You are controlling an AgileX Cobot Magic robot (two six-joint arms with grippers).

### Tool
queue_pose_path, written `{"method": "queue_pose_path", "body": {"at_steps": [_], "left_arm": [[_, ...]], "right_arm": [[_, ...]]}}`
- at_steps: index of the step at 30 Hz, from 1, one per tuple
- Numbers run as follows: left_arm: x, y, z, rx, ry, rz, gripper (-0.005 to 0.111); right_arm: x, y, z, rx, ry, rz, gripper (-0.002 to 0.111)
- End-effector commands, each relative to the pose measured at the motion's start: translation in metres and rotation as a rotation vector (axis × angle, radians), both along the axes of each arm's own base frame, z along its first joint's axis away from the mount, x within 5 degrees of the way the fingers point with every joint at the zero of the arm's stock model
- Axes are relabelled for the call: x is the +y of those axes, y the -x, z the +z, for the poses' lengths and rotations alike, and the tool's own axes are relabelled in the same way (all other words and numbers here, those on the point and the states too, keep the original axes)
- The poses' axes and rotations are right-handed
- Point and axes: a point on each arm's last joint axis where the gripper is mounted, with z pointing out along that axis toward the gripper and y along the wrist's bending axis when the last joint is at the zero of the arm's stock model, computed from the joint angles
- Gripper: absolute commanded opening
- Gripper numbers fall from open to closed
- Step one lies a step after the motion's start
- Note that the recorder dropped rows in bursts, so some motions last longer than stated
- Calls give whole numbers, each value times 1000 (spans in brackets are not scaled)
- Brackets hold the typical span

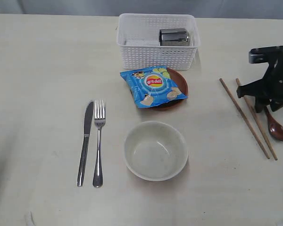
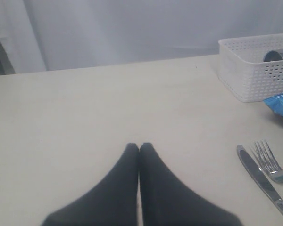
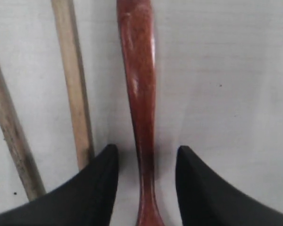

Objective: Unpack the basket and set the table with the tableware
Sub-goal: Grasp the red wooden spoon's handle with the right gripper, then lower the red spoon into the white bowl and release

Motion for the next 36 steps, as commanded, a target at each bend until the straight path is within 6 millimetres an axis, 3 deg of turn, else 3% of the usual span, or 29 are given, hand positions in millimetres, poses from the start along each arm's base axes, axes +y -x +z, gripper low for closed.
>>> {"method": "queue_pose_path", "body": {"at_steps": [1,3,4,10,14,19,22,28,32,35,36], "left_arm": [[0,0,-1,-1,2,-1,0],[0,0,-1,-1,2,-1,0],[0,0,-1,-1,2,-1,0],[0,0,-1,-1,2,-1,0],[0,0,-1,-1,2,-1,0],[0,0,-1,-1,2,-1,0],[0,0,-1,-1,2,-1,0],[0,0,-1,-1,2,-1,0],[0,0,-1,-1,2,-1,0],[0,0,-1,-1,2,-1,0],[0,0,-1,-1,2,-1,0]], "right_arm": [[-2,-2,-8,7,2,7,16],[-2,-2,-8,10,3,17,2],[-2,-2,-8,11,4,23,0],[-3,-1,7,-23,5,21,0],[-2,0,30,-82,0,10,0],[12,8,74,-206,-81,-3,0],[33,17,103,-274,-159,46,0],[101,57,151,-346,-312,247,0],[151,89,158,-342,-405,398,0],[191,115,147,-353,-439,564,0],[210,126,140,-373,-440,692,0]]}}
